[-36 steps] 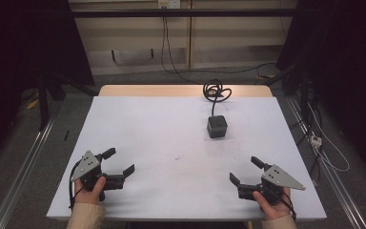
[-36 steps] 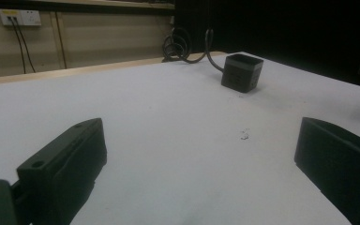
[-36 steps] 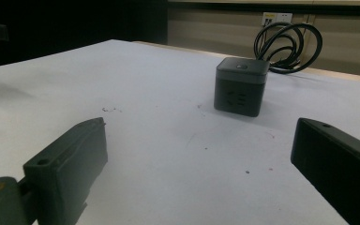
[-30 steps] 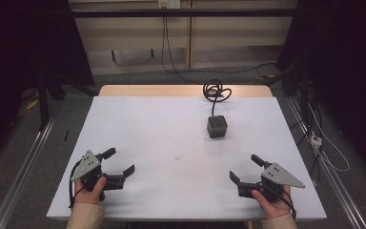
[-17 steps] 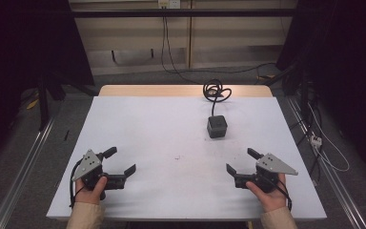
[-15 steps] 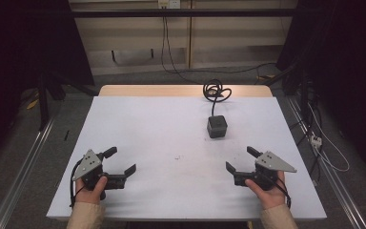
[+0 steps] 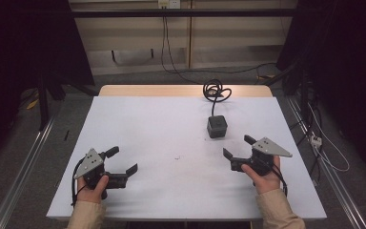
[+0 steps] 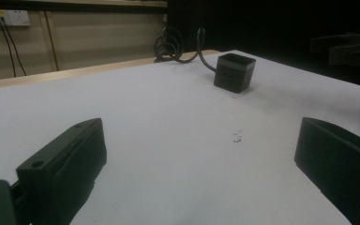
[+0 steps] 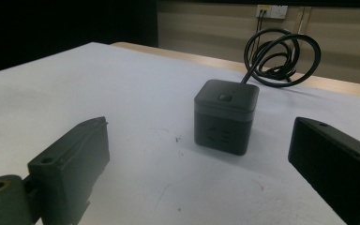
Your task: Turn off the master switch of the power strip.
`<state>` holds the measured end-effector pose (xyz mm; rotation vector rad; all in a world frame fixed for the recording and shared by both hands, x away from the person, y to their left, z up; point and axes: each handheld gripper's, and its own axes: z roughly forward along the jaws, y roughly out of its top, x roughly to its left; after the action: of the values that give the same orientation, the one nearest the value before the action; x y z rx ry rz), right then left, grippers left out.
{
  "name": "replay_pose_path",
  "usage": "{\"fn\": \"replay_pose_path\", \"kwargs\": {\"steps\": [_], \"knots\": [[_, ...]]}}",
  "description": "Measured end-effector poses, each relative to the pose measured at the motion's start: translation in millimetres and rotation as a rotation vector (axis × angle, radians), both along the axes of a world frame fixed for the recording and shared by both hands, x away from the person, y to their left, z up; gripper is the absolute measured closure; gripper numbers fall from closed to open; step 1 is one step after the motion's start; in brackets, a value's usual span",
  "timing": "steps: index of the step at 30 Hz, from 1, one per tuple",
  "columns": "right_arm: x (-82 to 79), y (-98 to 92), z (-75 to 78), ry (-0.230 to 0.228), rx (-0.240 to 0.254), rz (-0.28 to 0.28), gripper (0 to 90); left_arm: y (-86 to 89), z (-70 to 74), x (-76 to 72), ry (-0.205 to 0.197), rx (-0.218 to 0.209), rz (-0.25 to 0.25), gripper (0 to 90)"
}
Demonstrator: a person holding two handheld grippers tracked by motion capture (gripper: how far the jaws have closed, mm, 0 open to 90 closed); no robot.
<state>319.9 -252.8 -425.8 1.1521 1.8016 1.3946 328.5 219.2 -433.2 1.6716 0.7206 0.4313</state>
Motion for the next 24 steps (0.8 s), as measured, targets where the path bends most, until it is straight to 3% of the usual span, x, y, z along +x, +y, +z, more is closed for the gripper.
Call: {"fn": "replay_pose_path", "kwargs": {"steps": [10, 24], "knots": [[12.8, 3.3, 0.2, 0.022, -0.013, -0.005, 5.6, -0.1, 0.6, 0.5, -0.001, 0.004, 0.002, 2.1], [25.4, 10.6, 14.2, 0.003, -0.031, -0.005, 7.8, -2.2, 2.7, 1.4, -0.007, -0.01, -0.005, 2.1]]}}
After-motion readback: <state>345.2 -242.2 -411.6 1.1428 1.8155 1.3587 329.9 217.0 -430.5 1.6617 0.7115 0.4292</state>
